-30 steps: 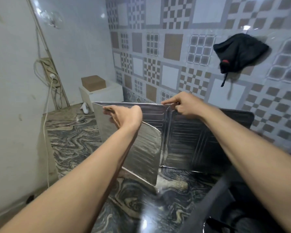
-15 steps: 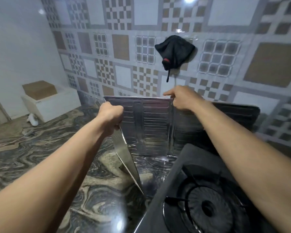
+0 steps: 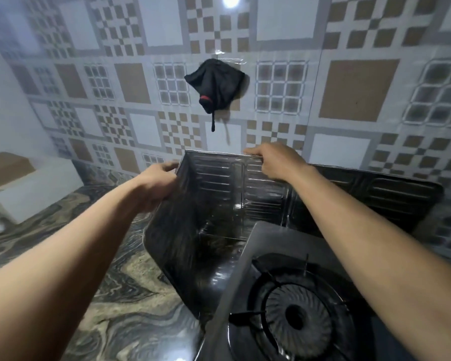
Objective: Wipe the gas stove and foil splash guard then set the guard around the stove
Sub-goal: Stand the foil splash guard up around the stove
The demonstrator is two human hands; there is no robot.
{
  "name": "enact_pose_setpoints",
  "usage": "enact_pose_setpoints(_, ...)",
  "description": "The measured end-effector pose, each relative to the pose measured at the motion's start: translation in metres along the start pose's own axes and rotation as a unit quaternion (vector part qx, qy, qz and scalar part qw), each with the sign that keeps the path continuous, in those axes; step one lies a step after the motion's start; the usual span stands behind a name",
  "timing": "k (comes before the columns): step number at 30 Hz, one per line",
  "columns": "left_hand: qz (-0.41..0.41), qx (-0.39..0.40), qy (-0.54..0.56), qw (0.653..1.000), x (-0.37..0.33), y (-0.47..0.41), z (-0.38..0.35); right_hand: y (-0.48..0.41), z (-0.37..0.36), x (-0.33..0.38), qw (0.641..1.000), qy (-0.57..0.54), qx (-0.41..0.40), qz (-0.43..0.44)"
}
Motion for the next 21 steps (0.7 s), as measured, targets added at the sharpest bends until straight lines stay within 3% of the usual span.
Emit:
enact_pose_setpoints(6, 0.000, 0.065, -0.004, 0.998, -0.018, -0.008, -0.017, -0.004, -0.012, -0.016, 0.998, -0.052, -0.002, 0.031)
enact_pose_setpoints(10, 0.004, 0.097, -0.046, 0.994, -0.019, -0.017, -0.021, 0.006, -0.001, -0.043, 0.998, -0.058, -0.021, 0.000)
enact_pose_setpoints(14, -0.012, 0.125, -0.059, 0.990, -0.029, -0.022, -0.037, 0.005, 0.013, -0.052, 0.998, -0.035, -0.059, 0.007)
enact_pose_setpoints(21, -0.034, 0.147, -0.070, 0.986, -0.032, -0.021, -0.074, 0.014, -0.009, -0.062, 0.999, -0.010, -0.048, 0.019)
Point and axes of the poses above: each hand's wrist, its own y-axis away from the middle knuckle, its own z-axis out of the back of the hand, x = y × z, the point moved 3 cm from there along -y, towards the middle knuckle
